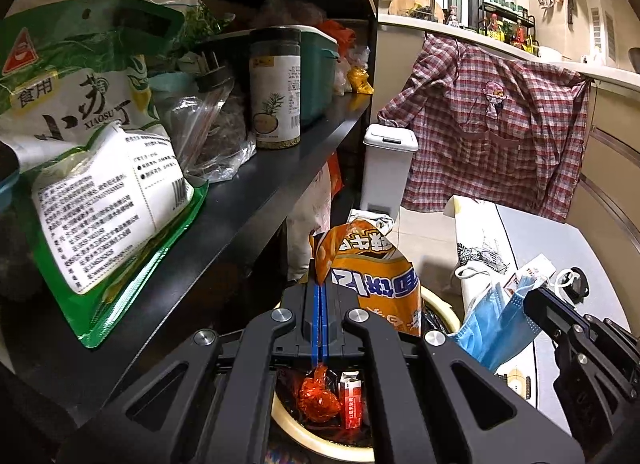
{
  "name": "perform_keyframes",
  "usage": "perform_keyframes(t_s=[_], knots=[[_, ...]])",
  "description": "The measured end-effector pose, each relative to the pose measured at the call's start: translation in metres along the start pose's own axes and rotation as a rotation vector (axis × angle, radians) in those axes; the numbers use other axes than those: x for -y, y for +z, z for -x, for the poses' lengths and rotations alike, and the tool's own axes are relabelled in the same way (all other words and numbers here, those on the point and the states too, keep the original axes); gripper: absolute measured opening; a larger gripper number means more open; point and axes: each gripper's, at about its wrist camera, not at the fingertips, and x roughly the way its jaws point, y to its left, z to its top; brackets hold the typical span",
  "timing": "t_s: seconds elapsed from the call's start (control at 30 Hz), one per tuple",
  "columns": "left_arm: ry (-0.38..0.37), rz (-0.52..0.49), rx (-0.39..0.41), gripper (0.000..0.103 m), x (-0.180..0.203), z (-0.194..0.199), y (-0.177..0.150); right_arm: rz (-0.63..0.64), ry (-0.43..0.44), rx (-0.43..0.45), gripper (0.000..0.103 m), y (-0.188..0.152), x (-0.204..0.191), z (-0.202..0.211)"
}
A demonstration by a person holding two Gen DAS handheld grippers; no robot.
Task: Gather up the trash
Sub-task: 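Carry the snack bag and mask over the bin and open both tools, then move the left tool to the milk carton while the right tool reaches the wrapped straws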
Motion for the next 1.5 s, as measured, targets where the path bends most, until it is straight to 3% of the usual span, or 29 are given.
perform_keyframes(t_s=[0.53,0.57,0.6,0.63,0.67,0.7,0.83,0.93,1.17,1.5], knots=[[0.075,-0.02,-0.016,0.001,-0.003,-0.015,-0.006,-0.023,0.017,-0.053,0.005,-0.005,-0.003,-0.029],[0.089,-0.02,-0.015,0.004,-0.003,-0.014,-0.006,-0.025,0.019,-0.057,0.005,-0.005,-0.004,-0.03],[0.097,-0.012,-0.013,0.018,-0.004,-0.013,-0.007,-0.025,0.024,-0.063,0.005,-0.005,-0.004,-0.031],[0.099,0.0,-0.012,0.05,-0.006,-0.012,-0.006,-0.026,0.027,-0.069,0.009,-0.005,-0.005,-0.031],[0.104,0.025,-0.001,0.065,-0.009,-0.01,-0.006,-0.027,0.023,-0.069,0.012,-0.006,-0.005,-0.031],[0.112,0.045,0.023,0.076,-0.011,-0.006,-0.006,-0.03,0.017,-0.066,0.022,-0.006,-0.004,-0.03],[0.113,0.036,0.033,0.085,-0.01,-0.002,-0.004,-0.06,0.0,-0.053,0.047,-0.005,0.002,-0.023],[0.126,0.019,0.024,0.09,-0.006,-0.001,-0.007,-0.062,-0.004,-0.045,0.053,-0.004,0.003,-0.018],[0.122,0.015,0.033,0.091,-0.002,0.01,-0.008,-0.056,-0.02,-0.023,0.059,-0.003,0.008,0.002],[0.038,-0.054,0.075,0.095,0.037,0.036,-0.015,-0.072,-0.077,0.015,0.069,-0.011,0.04,0.049]])
